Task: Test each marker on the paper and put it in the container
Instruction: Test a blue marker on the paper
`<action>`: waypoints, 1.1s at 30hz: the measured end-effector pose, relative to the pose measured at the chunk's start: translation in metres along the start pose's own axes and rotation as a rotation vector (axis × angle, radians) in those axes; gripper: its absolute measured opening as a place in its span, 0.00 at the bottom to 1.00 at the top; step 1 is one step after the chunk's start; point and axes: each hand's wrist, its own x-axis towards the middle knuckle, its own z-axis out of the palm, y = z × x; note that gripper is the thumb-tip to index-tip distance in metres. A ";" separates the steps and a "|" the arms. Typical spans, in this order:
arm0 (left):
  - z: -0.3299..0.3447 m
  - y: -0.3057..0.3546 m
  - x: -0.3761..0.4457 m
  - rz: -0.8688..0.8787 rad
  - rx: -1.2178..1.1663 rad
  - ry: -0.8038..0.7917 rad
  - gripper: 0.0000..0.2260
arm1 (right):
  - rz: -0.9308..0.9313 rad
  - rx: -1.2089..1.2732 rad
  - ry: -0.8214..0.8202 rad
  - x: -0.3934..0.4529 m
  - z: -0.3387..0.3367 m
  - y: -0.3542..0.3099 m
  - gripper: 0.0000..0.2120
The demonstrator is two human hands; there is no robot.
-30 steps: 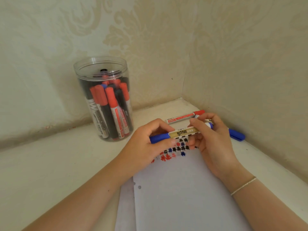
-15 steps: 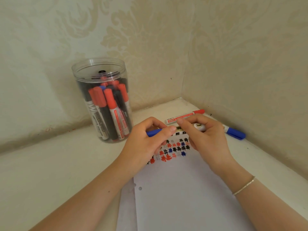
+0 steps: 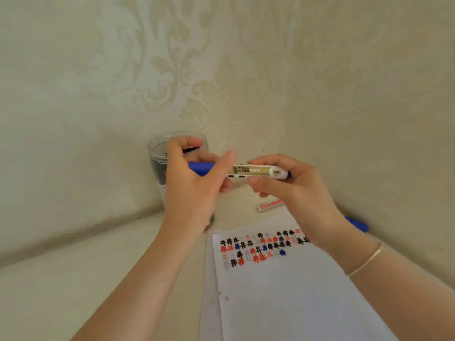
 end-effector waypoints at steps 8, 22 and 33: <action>-0.034 0.055 0.083 0.400 0.203 0.090 0.05 | -0.225 -0.568 -0.020 0.087 0.071 -0.068 0.05; -0.050 0.029 0.125 0.178 0.544 -0.377 0.06 | 0.100 -1.084 -0.327 0.136 0.088 -0.060 0.17; -0.061 0.021 0.140 -0.005 0.641 -0.399 0.10 | 0.057 -0.974 -0.299 0.146 0.084 -0.073 0.12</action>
